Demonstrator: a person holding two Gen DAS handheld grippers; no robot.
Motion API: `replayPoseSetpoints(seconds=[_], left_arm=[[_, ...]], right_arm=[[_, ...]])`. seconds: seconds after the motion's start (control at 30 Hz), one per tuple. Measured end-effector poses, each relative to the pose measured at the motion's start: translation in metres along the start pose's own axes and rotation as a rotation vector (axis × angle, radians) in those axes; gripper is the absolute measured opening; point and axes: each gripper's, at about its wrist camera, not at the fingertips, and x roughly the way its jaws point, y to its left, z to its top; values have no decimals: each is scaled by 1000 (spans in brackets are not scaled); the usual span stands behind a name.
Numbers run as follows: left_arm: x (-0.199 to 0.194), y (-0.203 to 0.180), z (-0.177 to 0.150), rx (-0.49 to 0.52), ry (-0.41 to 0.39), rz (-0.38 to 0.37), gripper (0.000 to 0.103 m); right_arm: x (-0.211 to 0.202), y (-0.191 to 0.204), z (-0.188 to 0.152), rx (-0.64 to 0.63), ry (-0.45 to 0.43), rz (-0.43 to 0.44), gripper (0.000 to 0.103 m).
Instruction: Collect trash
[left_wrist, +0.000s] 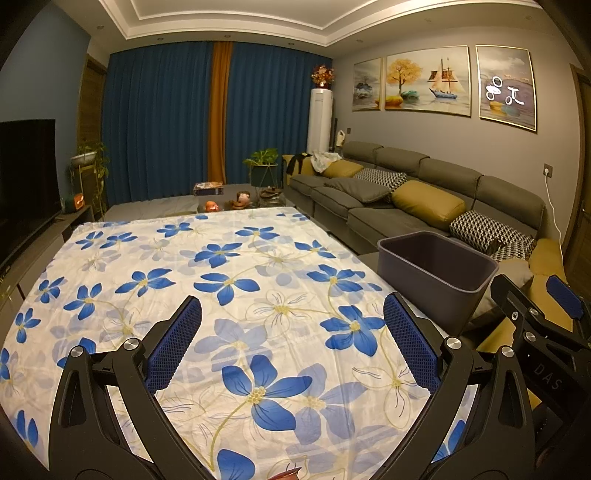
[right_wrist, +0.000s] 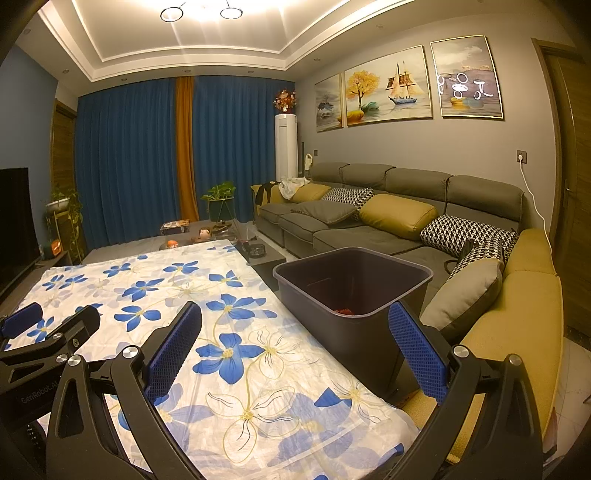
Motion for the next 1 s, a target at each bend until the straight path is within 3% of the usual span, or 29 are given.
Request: replayPoseSetpoints(seconds=[1.0], left_arm=[[1, -1, -5, 4, 8, -4, 97]], right_arm=[[0, -1, -1, 1, 0, -1, 98]])
